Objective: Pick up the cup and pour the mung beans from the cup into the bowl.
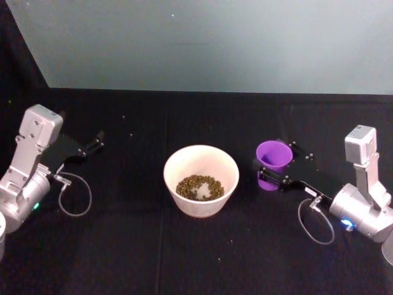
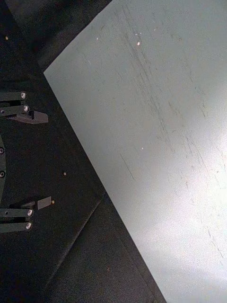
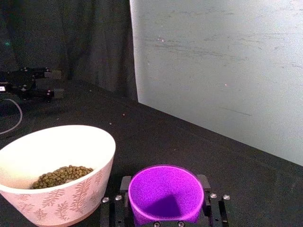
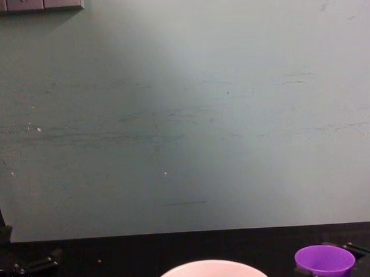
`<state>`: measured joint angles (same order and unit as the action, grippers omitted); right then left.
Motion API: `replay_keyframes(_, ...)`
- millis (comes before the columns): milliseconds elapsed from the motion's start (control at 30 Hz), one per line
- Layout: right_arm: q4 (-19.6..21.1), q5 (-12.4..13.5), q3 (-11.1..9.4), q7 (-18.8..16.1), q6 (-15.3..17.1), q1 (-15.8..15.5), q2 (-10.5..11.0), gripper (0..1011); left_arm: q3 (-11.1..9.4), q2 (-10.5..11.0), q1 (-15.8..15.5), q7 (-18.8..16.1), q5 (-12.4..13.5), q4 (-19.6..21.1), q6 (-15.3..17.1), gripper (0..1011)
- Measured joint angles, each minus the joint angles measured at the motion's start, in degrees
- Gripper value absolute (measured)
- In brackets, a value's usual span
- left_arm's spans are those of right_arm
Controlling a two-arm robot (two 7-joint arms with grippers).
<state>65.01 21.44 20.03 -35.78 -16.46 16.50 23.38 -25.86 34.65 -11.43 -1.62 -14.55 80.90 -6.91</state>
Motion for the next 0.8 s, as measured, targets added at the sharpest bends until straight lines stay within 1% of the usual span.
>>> replay_keyframes(67,0.0,0.0,0.0,0.0,0.0,0.0,0.0,886,0.0,0.0,0.0,0.0,0.0,0.0,0.0,1000)
replay_keyframes(133,0.0,0.0,0.0,0.0,0.0,0.0,0.0,945,0.0,0.0,0.0,0.0,0.0,0.0,0.0,1000)
replay_keyframes(233,0.0,-0.1,0.0,0.0,0.0,0.0,0.0,1002,0.0,0.0,0.0,0.0,0.0,0.0,0.0,1000)
replay_keyframes(367,3.5,0.8,-1.0,0.5,0.8,-1.3,0.8,1002,0.0,0.0,0.0,0.0,0.0,0.0,0.0,1000)
replay_keyframes(467,7.8,1.8,-2.4,1.5,1.4,-3.1,1.8,1002,0.0,0.0,0.0,0.0,0.0,0.0,0.0,1000)
replay_keyframes(500,7.8,1.8,-2.4,1.5,1.4,-3.1,1.8,1002,0.0,0.0,0.0,0.0,0.0,0.0,0.0,1000)
replay_keyframes(567,11.6,2.5,-3.6,3.0,2.5,-4.8,2.7,1002,0.0,0.0,0.0,0.0,0.0,0.0,0.0,1000)
replay_keyframes(600,11.6,2.5,-3.6,3.0,2.5,-4.8,2.7,1002,0.0,0.0,0.0,0.0,0.0,0.0,0.0,1000)
replay_keyframes(633,13.7,2.4,-4.3,4.4,3.2,-5.9,3.1,1002,0.0,0.0,0.0,0.0,0.0,0.0,0.0,1000)
replay_keyframes(667,14.8,2.4,-4.8,5.3,3.5,-6.4,3.2,1000,0.0,0.0,0.0,0.0,0.0,0.0,0.0,1000)
replay_keyframes(700,16.8,2.0,-5.6,7.1,4.3,-7.5,3.4,1002,0.0,0.0,0.0,0.0,0.0,0.0,0.0,1000)
replay_keyframes(800,19.6,1.5,-6.9,10.0,6.5,-9.0,3.7,1002,0.0,0.0,0.0,0.0,0.0,0.0,0.0,1000)
